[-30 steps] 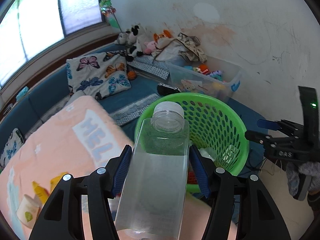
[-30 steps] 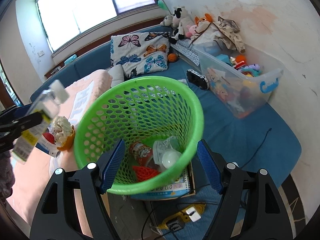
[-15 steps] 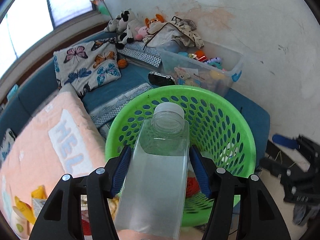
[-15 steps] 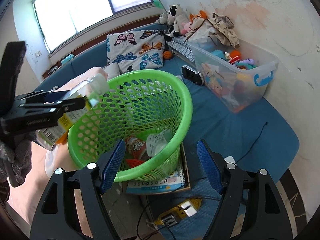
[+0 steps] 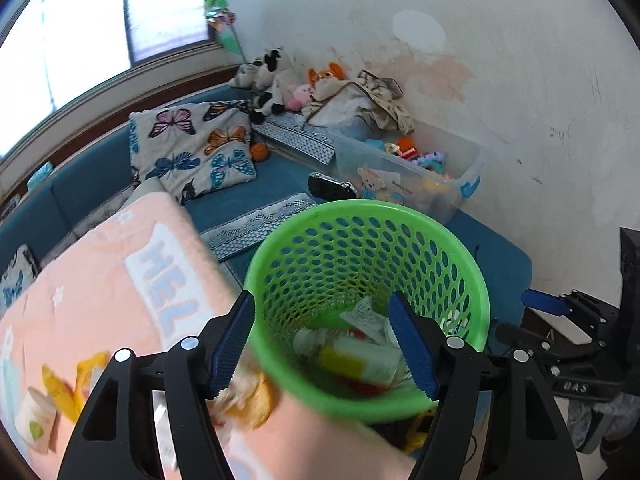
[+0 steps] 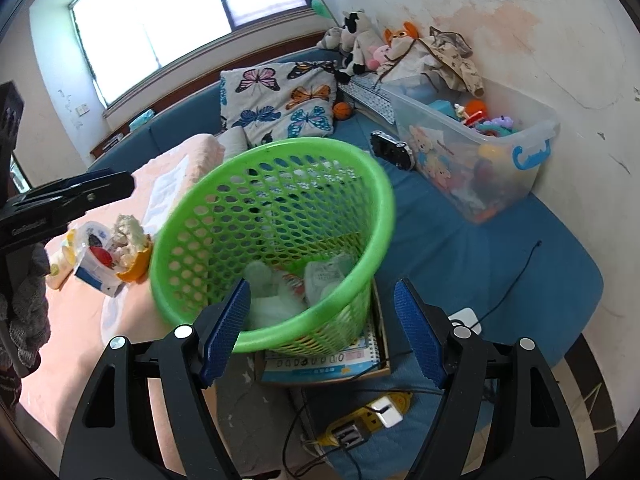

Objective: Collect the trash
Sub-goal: 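Carry the clear bottle over the green basket and open the left tool, then move both tools back toward the remaining items on the table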

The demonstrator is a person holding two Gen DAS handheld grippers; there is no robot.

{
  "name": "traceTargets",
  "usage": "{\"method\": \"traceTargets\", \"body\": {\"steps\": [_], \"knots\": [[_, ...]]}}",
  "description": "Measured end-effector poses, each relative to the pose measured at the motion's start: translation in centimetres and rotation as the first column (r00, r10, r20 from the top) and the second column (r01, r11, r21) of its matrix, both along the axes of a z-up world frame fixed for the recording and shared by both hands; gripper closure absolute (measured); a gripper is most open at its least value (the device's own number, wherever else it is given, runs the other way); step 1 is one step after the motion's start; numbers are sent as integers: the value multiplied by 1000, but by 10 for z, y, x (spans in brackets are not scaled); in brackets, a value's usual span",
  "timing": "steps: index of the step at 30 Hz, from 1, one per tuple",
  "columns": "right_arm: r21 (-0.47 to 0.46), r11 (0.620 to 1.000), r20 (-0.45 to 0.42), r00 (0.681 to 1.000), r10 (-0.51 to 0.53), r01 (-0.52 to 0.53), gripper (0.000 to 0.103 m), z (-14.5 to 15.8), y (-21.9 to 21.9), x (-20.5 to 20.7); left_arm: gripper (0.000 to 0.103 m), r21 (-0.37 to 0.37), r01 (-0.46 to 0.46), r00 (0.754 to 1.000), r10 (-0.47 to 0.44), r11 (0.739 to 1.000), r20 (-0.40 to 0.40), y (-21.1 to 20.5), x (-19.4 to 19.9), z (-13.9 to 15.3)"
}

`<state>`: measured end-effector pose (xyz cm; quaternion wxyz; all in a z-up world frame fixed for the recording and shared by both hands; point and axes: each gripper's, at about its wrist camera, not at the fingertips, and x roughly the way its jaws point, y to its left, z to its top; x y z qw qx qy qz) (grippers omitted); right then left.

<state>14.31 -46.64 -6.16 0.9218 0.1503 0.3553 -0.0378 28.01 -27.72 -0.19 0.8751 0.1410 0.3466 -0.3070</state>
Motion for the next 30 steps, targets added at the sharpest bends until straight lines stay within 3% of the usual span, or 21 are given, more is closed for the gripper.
{"method": "traceTargets", "body": {"steps": [15,30], "knots": [[-10,991,19,991,134,-134,29,12,59,9,36,-56,-220,975,222,974,23,133,-39,8],[-25,947,23,946,322,-321,29,22,139,50,36,-63,-371,928,371,926,-12,218,-49,-11]]}}
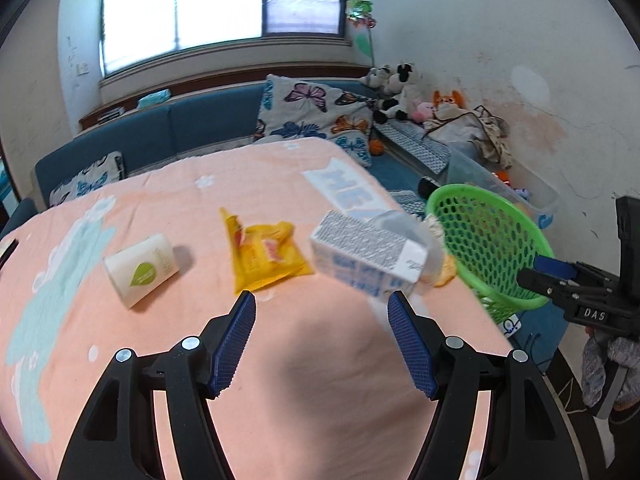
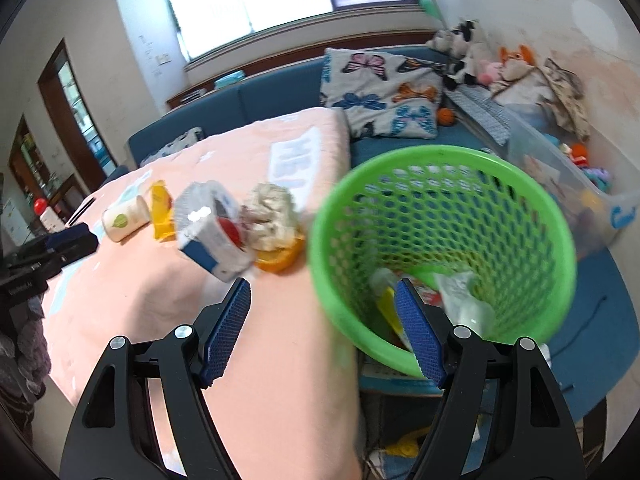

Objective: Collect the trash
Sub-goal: 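Move both tools back toward the remaining items on the table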

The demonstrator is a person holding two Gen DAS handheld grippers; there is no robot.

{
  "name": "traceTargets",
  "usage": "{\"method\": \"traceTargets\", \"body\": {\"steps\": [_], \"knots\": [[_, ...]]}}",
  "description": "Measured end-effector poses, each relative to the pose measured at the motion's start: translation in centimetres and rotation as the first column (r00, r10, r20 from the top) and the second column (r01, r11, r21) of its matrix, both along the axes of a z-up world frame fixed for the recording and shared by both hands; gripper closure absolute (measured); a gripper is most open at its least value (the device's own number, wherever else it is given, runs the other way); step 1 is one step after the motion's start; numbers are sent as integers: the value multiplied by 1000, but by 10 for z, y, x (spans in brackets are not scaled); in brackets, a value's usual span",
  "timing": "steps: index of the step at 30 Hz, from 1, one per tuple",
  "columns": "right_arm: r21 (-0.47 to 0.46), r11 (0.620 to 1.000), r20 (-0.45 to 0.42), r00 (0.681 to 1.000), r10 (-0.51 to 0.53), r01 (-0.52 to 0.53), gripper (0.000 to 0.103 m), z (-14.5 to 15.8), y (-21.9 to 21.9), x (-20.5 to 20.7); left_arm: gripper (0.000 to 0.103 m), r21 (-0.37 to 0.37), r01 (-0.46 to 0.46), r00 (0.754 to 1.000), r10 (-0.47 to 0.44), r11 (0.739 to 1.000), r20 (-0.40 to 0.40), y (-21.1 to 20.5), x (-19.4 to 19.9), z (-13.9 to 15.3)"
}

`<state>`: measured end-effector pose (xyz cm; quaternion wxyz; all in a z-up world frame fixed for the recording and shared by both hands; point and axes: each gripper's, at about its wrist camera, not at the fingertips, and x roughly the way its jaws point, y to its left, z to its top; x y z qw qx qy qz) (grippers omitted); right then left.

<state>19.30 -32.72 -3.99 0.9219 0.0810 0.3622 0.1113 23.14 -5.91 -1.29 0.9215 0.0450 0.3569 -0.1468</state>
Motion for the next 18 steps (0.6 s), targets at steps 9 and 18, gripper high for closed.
{"method": "traceTargets", "body": {"steps": [9,18], "knots": [[4,998,4,998,58,-58,36,1,24,33,36,-5,-41,999,41,999,-20,24,0,-9],[56,996,-48,996,77,-74,44,-8,22,86,36,-8,-66,997,65,998,-49,35,7,-18]]}}
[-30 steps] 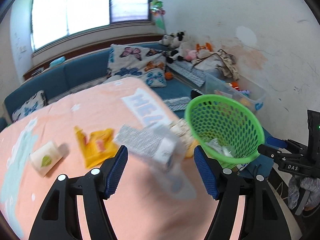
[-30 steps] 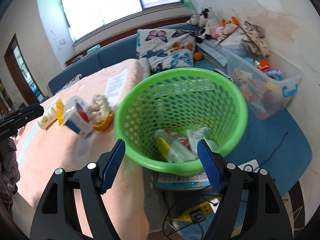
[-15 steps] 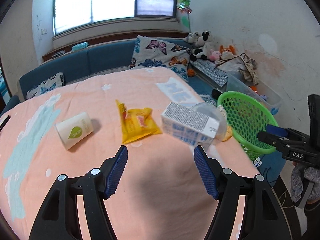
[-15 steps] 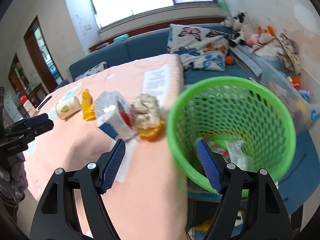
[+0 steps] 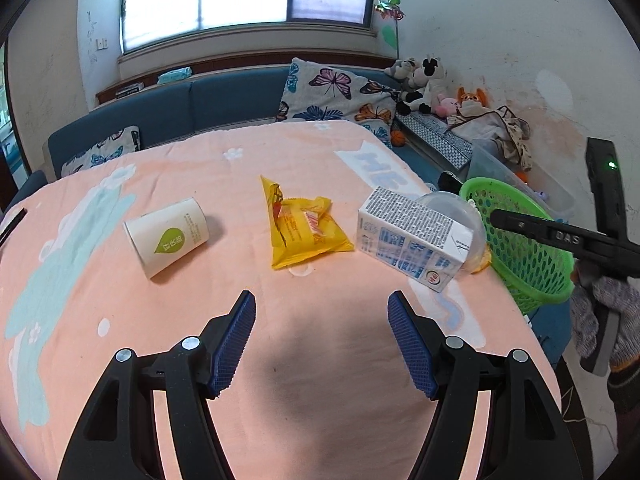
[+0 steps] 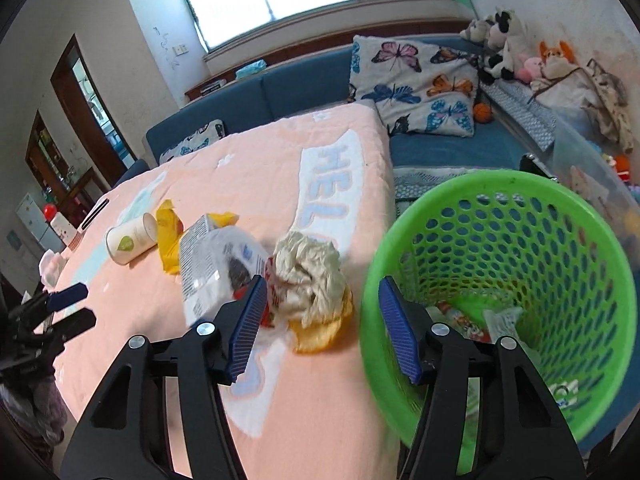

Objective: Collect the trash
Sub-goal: 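Move both tools back toward the remaining items on the table, then grasp the crumpled white tissue with the right tool while the left tool grasps the white milk carton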

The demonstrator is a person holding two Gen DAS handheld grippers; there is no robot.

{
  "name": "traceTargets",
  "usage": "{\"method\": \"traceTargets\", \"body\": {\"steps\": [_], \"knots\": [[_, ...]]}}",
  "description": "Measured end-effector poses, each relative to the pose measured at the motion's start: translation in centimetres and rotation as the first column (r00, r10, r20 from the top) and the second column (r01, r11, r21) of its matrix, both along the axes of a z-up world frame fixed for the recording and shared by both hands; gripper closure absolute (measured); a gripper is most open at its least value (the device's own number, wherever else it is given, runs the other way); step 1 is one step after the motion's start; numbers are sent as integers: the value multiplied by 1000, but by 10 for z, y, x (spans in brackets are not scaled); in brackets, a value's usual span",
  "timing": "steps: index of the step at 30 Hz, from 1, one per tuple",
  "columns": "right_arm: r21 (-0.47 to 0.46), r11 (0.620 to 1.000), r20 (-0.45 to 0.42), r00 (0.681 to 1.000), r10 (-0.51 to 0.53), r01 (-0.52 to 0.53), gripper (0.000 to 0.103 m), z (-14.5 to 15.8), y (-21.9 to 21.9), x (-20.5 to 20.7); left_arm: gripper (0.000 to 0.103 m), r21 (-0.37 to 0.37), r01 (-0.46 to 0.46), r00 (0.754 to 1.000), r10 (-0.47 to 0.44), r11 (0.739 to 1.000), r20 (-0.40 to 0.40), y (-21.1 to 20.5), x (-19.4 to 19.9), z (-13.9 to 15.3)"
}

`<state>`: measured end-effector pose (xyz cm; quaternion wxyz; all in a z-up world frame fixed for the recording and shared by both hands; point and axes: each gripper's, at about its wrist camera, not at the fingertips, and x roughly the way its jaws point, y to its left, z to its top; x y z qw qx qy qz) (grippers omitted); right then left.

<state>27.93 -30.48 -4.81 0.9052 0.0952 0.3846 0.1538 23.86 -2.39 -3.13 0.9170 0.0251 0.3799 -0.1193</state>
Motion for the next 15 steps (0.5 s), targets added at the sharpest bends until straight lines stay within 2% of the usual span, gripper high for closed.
{"method": "traceTargets", "body": {"steps": [6,10,15], "knots": [[2,999,-12,999,42,-42,46,-7,9,19,36,-7,-7,1000,7,1000,-12,-3,13,1],[38,998,-47,997,57,-56,56,-18,10,29,36,-36,-8,999,6,999,-31,-10,25,4],[41,997,-38,997,63,-61,60,-18,9,28,36,-68,-3,998,-1,998,-55,-25,41,3]]}}
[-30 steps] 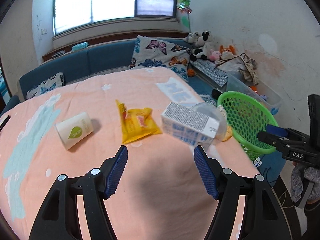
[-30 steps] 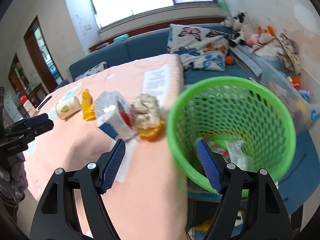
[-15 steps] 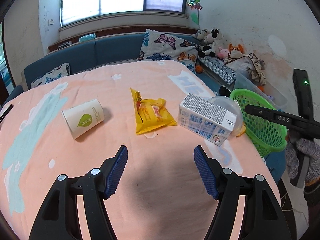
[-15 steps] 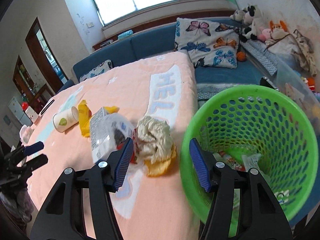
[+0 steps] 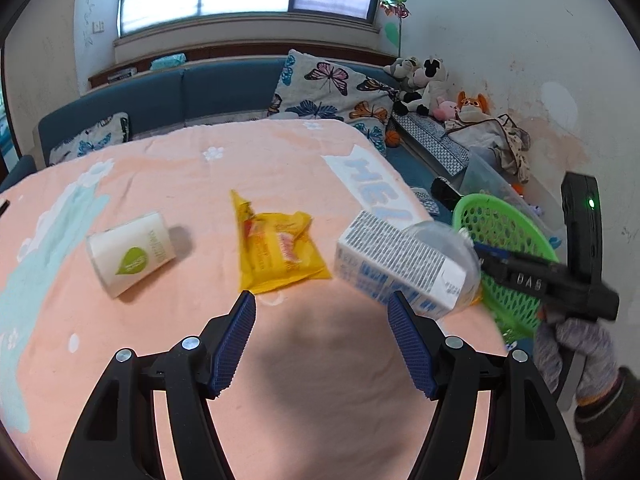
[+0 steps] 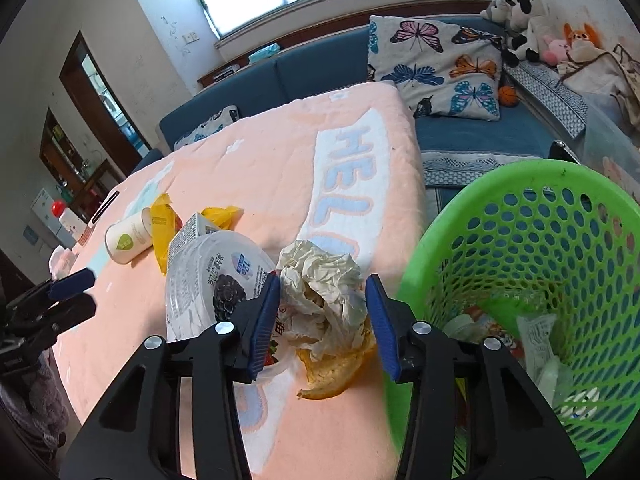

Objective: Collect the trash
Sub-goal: 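Grasp the crumpled white tissue with the right tool while the left tool grasps the white milk carton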

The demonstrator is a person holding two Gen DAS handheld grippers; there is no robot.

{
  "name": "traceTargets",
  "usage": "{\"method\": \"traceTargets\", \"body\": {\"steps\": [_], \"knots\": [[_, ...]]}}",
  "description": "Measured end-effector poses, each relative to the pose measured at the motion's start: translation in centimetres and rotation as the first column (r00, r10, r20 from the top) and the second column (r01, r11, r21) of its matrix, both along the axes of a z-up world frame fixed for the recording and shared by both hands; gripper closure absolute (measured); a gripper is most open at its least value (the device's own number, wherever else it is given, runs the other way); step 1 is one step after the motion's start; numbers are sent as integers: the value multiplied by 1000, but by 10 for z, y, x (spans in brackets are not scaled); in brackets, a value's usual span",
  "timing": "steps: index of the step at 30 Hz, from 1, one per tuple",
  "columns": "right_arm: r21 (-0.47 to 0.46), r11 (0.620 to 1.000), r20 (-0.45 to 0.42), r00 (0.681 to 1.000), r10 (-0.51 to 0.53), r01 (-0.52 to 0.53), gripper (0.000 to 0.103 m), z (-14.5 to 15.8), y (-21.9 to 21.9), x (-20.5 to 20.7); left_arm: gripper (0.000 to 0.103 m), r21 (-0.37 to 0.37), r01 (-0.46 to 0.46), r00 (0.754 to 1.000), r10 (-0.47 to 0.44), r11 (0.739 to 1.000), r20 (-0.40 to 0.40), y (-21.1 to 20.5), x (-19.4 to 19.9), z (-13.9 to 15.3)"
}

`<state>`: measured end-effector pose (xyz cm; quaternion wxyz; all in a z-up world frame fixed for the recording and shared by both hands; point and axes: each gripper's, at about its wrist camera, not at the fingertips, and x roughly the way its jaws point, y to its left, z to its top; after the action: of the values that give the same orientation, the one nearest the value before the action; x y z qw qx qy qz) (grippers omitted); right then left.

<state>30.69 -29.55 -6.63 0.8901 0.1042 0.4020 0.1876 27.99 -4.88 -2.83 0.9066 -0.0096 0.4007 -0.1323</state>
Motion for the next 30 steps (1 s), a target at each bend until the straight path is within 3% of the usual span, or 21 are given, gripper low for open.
{"method": "traceTargets", "body": {"steps": [9,18,30], "knots": [[10,1000,33,999,-21,21,68,6,-11,-17,36,-96,-30,995,21,995,-93,-24,37,-6],[45,998,55,997,-46,44,69,16,-29,-34,36,-103,-39,992,26,994,-126,-46,52,-8],[61,996,79,994,-72,67,72,24,-43,-56,36,-78,-150,977,135,986,-164,-57,81,-11]]}}
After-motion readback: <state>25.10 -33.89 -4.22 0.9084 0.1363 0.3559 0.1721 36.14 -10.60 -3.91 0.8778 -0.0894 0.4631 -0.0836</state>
